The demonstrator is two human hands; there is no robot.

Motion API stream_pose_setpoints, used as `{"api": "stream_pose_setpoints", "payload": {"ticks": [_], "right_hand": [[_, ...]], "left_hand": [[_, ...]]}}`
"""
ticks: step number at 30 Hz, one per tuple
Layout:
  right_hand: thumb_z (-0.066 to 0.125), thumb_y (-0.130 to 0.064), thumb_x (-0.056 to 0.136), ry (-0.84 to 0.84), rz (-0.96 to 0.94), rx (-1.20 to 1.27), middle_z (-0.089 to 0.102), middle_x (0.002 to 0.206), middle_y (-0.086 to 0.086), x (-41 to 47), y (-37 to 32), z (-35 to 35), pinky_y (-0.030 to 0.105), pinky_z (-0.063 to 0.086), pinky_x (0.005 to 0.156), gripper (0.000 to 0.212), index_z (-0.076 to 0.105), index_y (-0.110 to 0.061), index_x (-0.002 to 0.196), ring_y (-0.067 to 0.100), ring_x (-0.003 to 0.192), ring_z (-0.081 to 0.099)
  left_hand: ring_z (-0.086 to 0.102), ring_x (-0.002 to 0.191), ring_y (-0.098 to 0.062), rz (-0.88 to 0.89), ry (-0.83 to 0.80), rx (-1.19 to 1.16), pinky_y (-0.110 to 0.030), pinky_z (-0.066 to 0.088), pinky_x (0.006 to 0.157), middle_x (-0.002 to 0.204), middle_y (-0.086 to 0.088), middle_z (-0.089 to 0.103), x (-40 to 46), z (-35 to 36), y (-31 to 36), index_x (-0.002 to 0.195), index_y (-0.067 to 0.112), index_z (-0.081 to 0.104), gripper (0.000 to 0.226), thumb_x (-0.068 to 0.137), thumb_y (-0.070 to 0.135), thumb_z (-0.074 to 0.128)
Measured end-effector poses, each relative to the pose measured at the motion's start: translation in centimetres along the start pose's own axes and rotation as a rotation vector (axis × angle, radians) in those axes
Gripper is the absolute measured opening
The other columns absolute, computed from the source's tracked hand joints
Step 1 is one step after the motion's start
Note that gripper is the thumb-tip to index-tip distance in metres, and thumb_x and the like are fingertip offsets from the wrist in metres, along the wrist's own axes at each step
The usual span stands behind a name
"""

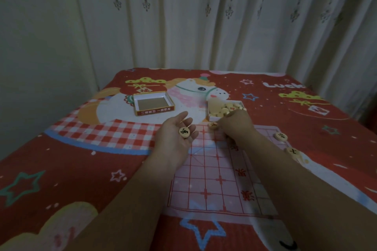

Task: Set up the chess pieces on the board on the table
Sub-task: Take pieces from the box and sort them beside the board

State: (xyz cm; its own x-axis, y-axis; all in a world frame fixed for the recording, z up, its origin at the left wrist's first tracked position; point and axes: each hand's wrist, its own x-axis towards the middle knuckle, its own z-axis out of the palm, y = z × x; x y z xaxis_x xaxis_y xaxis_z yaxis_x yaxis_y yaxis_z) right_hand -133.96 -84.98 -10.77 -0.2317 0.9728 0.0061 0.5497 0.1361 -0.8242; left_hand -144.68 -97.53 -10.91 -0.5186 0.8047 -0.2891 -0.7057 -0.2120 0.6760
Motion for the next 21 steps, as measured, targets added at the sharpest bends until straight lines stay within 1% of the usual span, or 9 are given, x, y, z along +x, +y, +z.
{"api": "stream_pose_setpoints", "payload": {"ticks": [3,6,8,10,13,16,17,19,21], "right_hand": [[0.049,-0.006,0.093,0.022,-0.082,0.084,0.057,0.061,0.005,-2.2,-0.4,-0.5,0.02,0.037,0.046,0.023,0.056,-0.006,0.07,0.017,0.053,0.06],[0.053,-0.012,0.095,-0.015,-0.149,0.194,0.068,0.077,0.013,-5.1,-1.0,-0.4,0.022,0.041,0.043,0.021,0.064,-0.004,0.079,0.02,0.056,0.062],[0.056,-0.018,0.095,-0.091,-0.16,0.268,0.071,0.083,0.012,-6.6,-1.5,-0.3,0.022,0.042,0.042,0.022,0.066,-0.001,0.086,0.017,0.054,0.063],[0.059,-0.025,0.096,-0.155,-0.147,0.345,0.073,0.083,0.012,-7.5,-1.8,0.0,0.022,0.044,0.042,0.029,0.068,0.002,0.091,0.014,0.054,0.066],[0.06,-0.015,0.095,-0.192,-0.114,0.489,0.071,0.077,0.012,-8.1,-1.9,0.0,0.021,0.046,0.042,0.023,0.066,0.006,0.096,0.011,0.05,0.063],[0.062,-0.007,0.092,-0.218,-0.085,0.578,0.07,0.076,0.012,-8.2,-1.4,-1.0,0.023,0.047,0.045,0.015,0.067,0.006,0.095,0.014,0.054,0.061],[0.064,-0.007,0.091,-0.223,-0.093,0.572,0.07,0.076,0.012,-8.2,-1.1,-1.5,0.023,0.048,0.046,0.012,0.068,0.004,0.091,0.015,0.056,0.061],[0.066,-0.006,0.089,-0.213,-0.101,0.55,0.069,0.076,0.013,-8.1,-0.4,-2.9,0.026,0.048,0.049,0.008,0.069,0.0,0.085,0.018,0.061,0.062],[0.067,-0.005,0.089,-0.167,-0.088,0.549,0.07,0.077,0.012,-7.7,0.4,-4.9,0.028,0.05,0.05,0.007,0.071,0.0,0.084,0.019,0.063,0.063]], "left_hand": [[0.057,0.091,-0.022,0.035,-0.017,0.027,-0.032,0.053,0.079,0.11,-0.011,0.057,0.0,0.2,0.0,0.131,0.002,0.054,0.035,0.102,-0.002,0.036],[0.06,0.099,-0.023,0.09,-0.064,0.092,-0.03,0.053,0.08,0.116,-0.012,0.057,-0.1,0.3,-0.1,0.135,0.002,0.052,0.047,0.097,-0.015,0.029],[0.063,0.103,-0.022,0.119,-0.109,0.102,-0.03,0.054,0.084,0.115,-0.011,0.061,-0.4,0.6,-0.3,0.132,0.003,0.055,0.048,0.096,-0.017,0.031],[0.068,0.101,-0.018,0.132,-0.165,0.098,-0.031,0.054,0.087,0.113,-0.008,0.067,-0.8,1.1,-0.5,0.126,0.006,0.059,0.046,0.094,-0.017,0.034],[0.072,0.097,-0.011,0.122,-0.256,0.107,-0.038,0.052,0.092,0.107,-0.001,0.073,-1.5,1.7,-1.2,0.117,0.01,0.063,0.041,0.096,-0.012,0.036],[0.067,0.11,-0.019,0.104,-0.323,0.12,-0.031,0.058,0.076,0.112,-0.002,0.073,-2.1,2.2,-1.5,0.115,0.011,0.064,0.037,0.097,-0.008,0.039],[0.066,0.113,-0.022,0.098,-0.343,0.119,-0.032,0.057,0.079,0.114,-0.005,0.073,-2.2,2.2,-1.6,0.117,0.01,0.064,0.036,0.097,-0.008,0.04],[0.066,0.114,-0.025,0.081,-0.357,0.154,-0.036,0.053,0.094,0.117,-0.01,0.072,-2.3,2.3,-2.0,0.121,0.007,0.062,0.033,0.097,-0.006,0.044],[0.067,0.113,-0.023,0.067,-0.339,0.268,-0.035,0.051,0.099,0.117,-0.009,0.072,-2.3,2.1,-2.4,0.123,0.008,0.062,0.031,0.098,-0.003,0.047]]}}
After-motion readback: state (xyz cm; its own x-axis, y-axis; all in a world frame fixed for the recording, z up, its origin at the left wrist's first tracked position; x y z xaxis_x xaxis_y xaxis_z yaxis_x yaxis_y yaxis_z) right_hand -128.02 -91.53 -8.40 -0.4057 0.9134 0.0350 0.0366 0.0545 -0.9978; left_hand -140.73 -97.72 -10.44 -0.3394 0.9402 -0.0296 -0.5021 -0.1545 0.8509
